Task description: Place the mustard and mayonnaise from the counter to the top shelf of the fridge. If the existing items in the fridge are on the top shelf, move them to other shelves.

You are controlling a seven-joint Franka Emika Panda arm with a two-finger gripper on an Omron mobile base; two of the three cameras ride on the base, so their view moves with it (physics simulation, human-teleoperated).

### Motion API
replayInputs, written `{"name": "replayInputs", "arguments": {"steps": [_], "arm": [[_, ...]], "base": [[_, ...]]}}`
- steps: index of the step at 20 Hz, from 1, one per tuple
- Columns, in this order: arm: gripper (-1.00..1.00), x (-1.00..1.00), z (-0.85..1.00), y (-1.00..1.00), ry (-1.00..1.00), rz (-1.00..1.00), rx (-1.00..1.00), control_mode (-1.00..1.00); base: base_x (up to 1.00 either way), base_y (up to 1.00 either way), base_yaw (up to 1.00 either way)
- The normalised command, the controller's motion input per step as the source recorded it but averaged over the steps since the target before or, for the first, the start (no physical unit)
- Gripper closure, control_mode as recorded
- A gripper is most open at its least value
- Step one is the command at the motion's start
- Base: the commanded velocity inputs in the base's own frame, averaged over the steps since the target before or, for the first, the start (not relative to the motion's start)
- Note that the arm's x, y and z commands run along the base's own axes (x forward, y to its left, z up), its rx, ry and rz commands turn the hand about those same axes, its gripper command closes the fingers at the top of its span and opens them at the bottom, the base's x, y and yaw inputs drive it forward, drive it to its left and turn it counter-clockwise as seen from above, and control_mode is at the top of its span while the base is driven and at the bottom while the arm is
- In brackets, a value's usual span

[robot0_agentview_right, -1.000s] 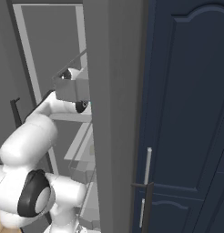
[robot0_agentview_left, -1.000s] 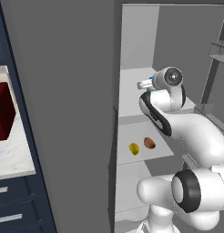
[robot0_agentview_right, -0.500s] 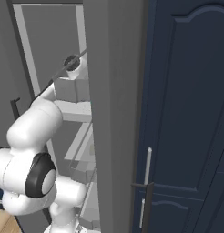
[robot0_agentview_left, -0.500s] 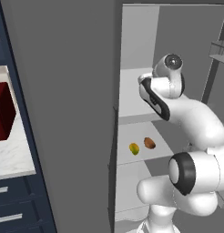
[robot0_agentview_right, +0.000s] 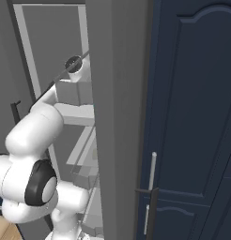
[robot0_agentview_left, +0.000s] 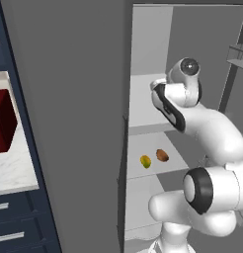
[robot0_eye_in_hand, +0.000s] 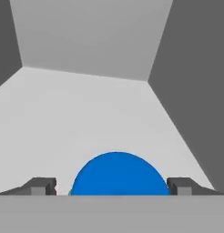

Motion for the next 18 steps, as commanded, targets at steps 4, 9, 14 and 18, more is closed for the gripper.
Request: {"name": "replayInputs", "arguments": {"steps": [4, 9, 14, 18], "arm": [[-1.0, -0.51, 0.0, 0.0, -0.1, 0.0, 0.0, -1.0], [-1.0, -1.0, 0.0, 0.13, -0.21, -0.03, 0.0, -1.0], [-1.0, -1.0, 0.21, 0.6, -0.25, -0.09, 0.0, -1.0], [-1.0, -1.0, 0.57, 0.57, -0.04, -0.1, 0.07, -1.0]], "base": [[0.0, 0.0, 0.0], [0.0, 0.0, 0.0], [0.0, 0.0, 0.0], [0.0, 0.0, 0.0]]}}
